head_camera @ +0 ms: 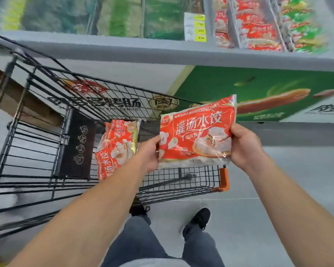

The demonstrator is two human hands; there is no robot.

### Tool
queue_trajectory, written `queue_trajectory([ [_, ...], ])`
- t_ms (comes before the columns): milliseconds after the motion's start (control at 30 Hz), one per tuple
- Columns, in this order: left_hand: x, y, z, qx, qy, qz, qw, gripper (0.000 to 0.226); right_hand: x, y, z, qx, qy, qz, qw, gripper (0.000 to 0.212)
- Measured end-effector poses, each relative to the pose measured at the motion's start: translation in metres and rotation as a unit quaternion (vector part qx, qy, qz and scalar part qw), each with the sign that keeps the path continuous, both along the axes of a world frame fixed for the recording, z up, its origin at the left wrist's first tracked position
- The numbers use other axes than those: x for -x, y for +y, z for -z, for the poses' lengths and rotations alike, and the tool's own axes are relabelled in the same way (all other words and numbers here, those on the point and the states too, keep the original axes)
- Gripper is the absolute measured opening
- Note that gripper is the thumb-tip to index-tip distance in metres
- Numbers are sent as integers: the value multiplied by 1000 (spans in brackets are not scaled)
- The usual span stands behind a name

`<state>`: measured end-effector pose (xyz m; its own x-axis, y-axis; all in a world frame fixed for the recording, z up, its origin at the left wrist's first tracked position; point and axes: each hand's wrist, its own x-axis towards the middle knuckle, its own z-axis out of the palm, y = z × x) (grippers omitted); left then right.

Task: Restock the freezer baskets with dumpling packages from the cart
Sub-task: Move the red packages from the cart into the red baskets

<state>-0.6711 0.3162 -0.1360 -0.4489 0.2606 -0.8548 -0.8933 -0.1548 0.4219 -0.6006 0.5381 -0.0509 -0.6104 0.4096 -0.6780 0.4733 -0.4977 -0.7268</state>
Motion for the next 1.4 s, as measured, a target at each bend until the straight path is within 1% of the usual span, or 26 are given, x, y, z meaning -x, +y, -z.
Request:
queue_trajectory([
  [67,-11,28,-4,6,11,11,1000,28,-23,37,8,-21,-4,40,999,32],
  [133,-23,58,-10,22,39,29,999,20,-44,75,14,-54,-20,54,997,24],
  [200,-35,91,-15,38,71,41,996,12,-66,109,22,-84,-31,41,995,25],
  [233,-47,121,-20,52,84,43,994,10,-84,138,22,-103,-40,32,993,26],
  [300,-56,154,-28,79,112,46,989,17,-101,169,25,-140,-50,-3,989,27],
  [367,-67,197,-39,108,150,66,981,19,-117,212,26,-161,-60,-20,985,26],
  [433,-71,233,-54,141,189,83,968,18,-126,252,27,-172,-67,-11,983,22],
  [500,-72,265,-67,171,221,100,955,18,-130,289,24,-166,-72,2,983,17],
  [600,-60,298,-83,222,275,123,927,18,-124,332,21,-159,-74,23,984,16],
  [767,-29,332,-95,267,320,141,898,21,-89,374,8,-162,-72,41,983,13],
  [867,3,351,-98,301,342,152,877,22,-54,398,0,-189,-71,22,979,13],
  [967,45,375,-101,312,354,149,869,18,-10,425,-6,-203,-61,-11,977,22],
  [1033,68,389,-106,314,358,150,866,18,16,439,-7,-212,-63,-21,975,22],
  [1067,92,401,-106,311,359,147,867,19,40,454,-7,-221,-63,-29,973,20],
  [1133,106,413,-108,308,370,154,863,23,56,463,-11,-240,-65,-33,968,16],
  [1233,151,442,-114,314,370,164,859,23,106,487,-20,-259,-67,-66,961,18],
  [1400,208,481,-112,301,351,138,876,26,168,524,-31,-286,-73,-68,953,22],
])
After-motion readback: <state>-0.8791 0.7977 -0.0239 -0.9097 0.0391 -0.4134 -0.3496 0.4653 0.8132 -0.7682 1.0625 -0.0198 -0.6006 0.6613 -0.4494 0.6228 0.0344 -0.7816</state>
